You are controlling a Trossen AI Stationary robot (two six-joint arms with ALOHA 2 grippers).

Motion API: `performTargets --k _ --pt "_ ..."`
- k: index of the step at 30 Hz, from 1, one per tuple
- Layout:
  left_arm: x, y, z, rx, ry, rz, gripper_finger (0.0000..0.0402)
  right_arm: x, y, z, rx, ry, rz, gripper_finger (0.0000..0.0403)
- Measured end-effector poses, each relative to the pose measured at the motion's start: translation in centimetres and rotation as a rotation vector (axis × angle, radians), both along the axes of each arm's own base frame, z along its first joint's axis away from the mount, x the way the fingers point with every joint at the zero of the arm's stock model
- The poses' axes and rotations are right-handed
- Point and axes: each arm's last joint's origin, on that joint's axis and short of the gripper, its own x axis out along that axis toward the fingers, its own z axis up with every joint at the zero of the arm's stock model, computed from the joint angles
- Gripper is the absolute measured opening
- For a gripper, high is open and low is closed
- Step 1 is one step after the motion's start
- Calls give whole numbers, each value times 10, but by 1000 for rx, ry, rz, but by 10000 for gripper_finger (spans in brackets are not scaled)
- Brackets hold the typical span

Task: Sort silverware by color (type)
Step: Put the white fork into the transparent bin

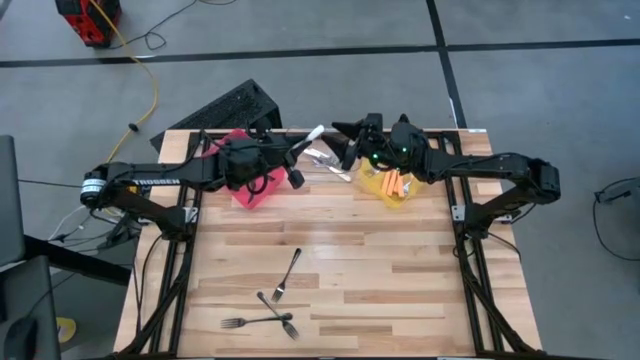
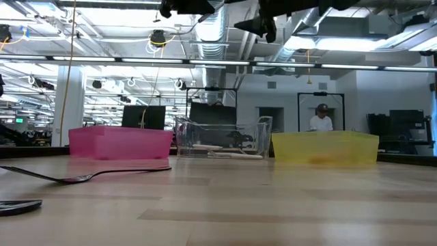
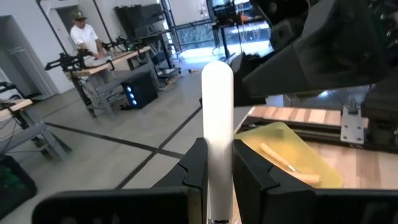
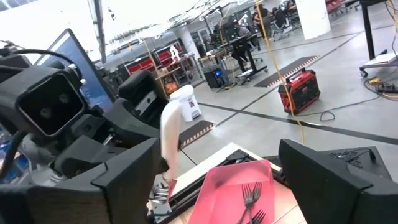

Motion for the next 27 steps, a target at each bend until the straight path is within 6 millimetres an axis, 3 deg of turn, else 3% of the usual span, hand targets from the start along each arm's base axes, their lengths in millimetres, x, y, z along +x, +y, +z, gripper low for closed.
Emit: performTargets --k 11,23,27 --pt "19 4 -15 19 20 37 29 -1 -2 6 -19 -62 17 352" --pt "21 3 -11 35 -19 -16 29 -3 -9 3 -12 -26 -8 350" --pt "22 2 -11 33 -22 -45 29 -4 -12 2 -11 -22 -14 328"
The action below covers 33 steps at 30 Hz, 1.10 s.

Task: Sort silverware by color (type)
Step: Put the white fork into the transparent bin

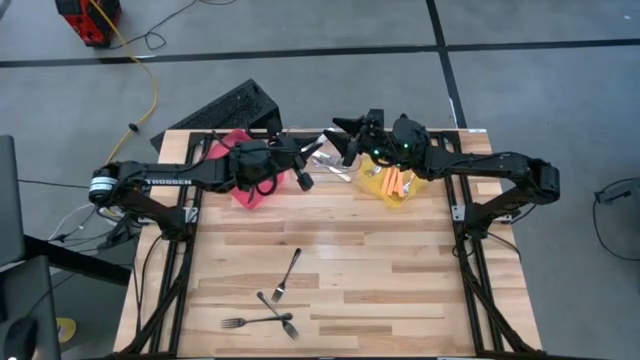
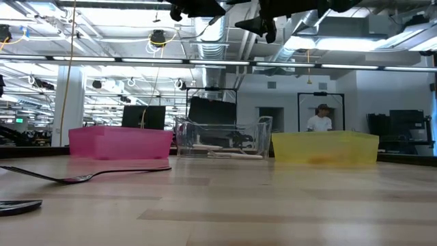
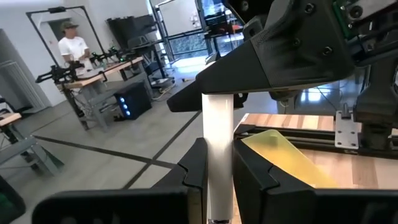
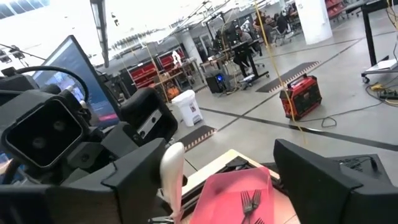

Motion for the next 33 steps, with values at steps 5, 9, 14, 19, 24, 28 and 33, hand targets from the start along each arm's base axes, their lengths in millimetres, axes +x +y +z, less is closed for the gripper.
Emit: performTargets --k 5,9,14,19,24,28,33 --pt "0 0 -1 4 10 -3 29 0 0 -2 5 16 2 287" --pt "3 1 -4 3 19 -4 29 0 0 -3 10 27 3 251" --pt "9 2 -10 0 30 -11 29 1 1 -4 19 37 55 156" --pt "9 2 -11 1 46 -3 19 1 2 -8 66 64 65 44" --pt "5 1 -3 17 14 7 9 1 1 -9 76 68 57 48" --pt "5 1 -6 15 32 -6 2 1 1 -9 76 68 55 48" --pt "-6 -2 1 67 86 53 11 -1 -7 -12 90 96 6 48"
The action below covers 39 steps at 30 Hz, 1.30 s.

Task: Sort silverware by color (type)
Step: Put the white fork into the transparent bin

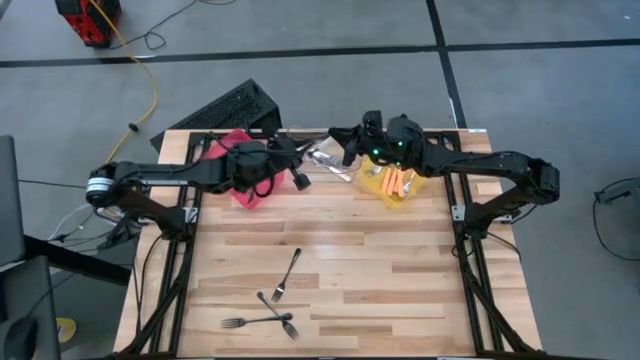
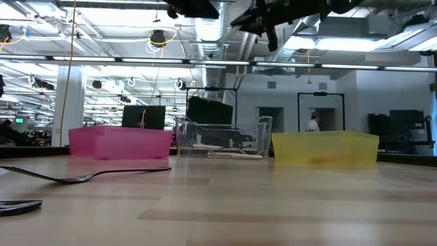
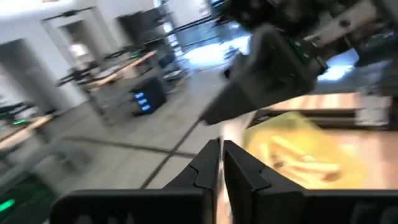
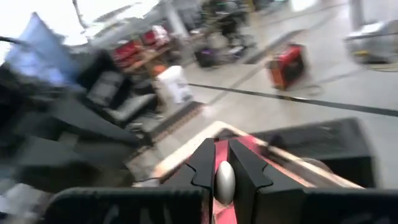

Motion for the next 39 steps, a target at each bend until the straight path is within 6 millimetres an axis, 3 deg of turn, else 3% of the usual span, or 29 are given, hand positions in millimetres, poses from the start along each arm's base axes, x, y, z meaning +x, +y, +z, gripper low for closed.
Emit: performTargets --k 4,7,11,17,25,39 --pt "-24 -4 14 17 16 149 38 -4 -8 -5 13 54 -159 48" --pt "-48 -6 31 -47 -96 231 61 -5 -21 -10 46 49 -239 48" --pt "-78 -8 53 -107 -224 162 78 5 -46 -31 128 22 -229 48" --pt "-106 -14 68 -133 -281 50 82 30 -69 -68 201 -60 -239 48" --pt "-116 -17 67 -202 -274 -5 82 45 -78 -109 258 21 -282 48" --pt "-114 -17 64 -208 -251 -9 82 43 -77 -126 255 194 -290 48"
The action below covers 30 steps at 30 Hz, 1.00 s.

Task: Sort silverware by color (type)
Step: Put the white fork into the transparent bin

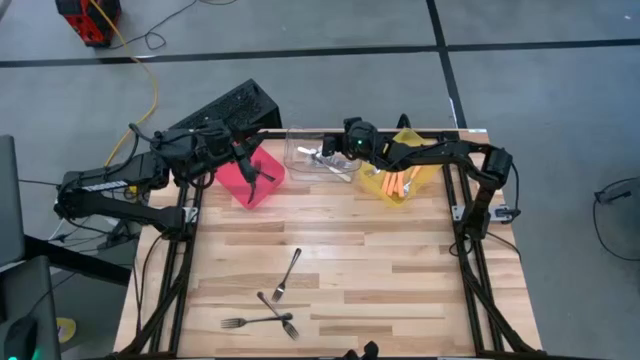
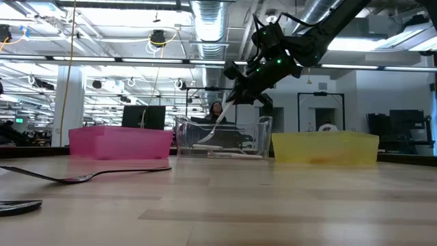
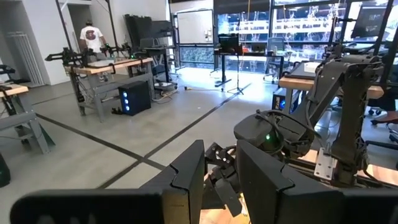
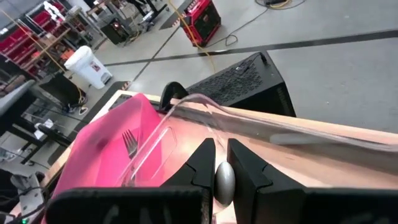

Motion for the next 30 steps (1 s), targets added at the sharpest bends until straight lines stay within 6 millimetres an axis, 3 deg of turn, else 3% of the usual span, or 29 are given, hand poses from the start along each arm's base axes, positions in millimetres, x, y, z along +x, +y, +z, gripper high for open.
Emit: performTargets --k 17,30 --pt "0 0 0 2 -1 -2 82 9 -2 -27 49 24 45 51" --pt "0 0 0 -2 -3 0 82 9 -3 -27 6 60 66 165"
